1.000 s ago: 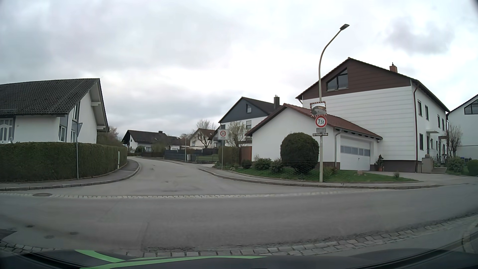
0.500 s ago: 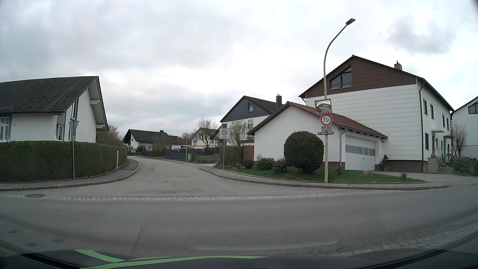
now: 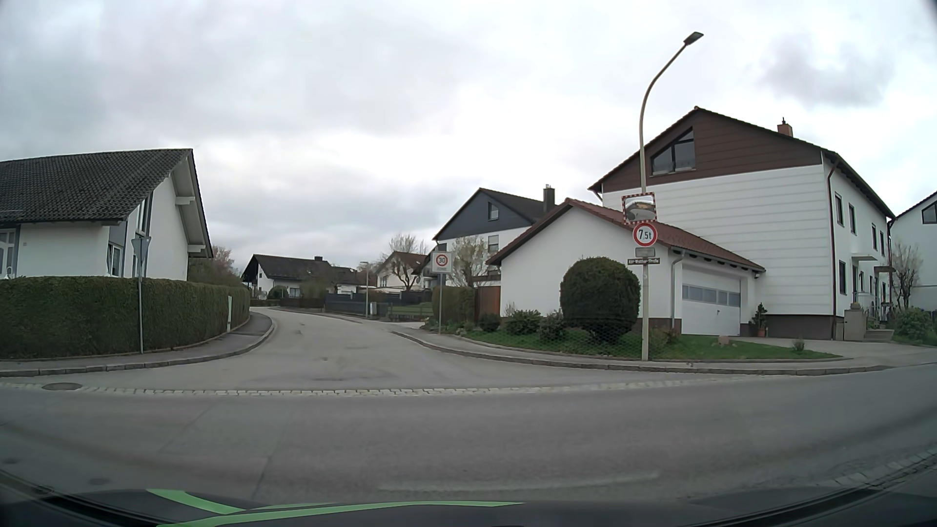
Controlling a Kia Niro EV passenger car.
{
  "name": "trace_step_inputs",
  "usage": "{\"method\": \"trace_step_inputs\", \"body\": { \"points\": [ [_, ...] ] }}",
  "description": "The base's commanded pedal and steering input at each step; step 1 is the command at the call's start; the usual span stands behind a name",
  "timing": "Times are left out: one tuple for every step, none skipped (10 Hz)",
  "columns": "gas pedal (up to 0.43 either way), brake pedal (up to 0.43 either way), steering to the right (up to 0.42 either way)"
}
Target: Follow the waypoints while adhering to traffic rules and regulations
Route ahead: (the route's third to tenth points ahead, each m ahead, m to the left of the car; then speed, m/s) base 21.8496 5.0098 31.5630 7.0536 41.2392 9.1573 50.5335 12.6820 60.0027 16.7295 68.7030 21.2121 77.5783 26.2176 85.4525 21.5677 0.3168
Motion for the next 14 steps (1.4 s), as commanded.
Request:
{"method": "trace_step_inputs", "body": {
  "points": [
    [0.000,0.213,-0.034],
    [0.000,0.213,-0.034],
    [0.000,0.213,-0.034],
    [0.000,0.207,-0.034],
    [0.000,0.213,-0.034],
    [0.000,0.207,-0.034],
    [0.000,0.207,-0.034],
    [0.000,0.189,-0.034],
    [0.000,0.104,-0.034],
    [0.000,0.037,-0.035],
    [0.000,0.000,-0.039],
    [0.000,0.000,-0.043],
    [0.000,0.000,-0.046],
    [0.000,0.000,-0.050]
  ]
}}
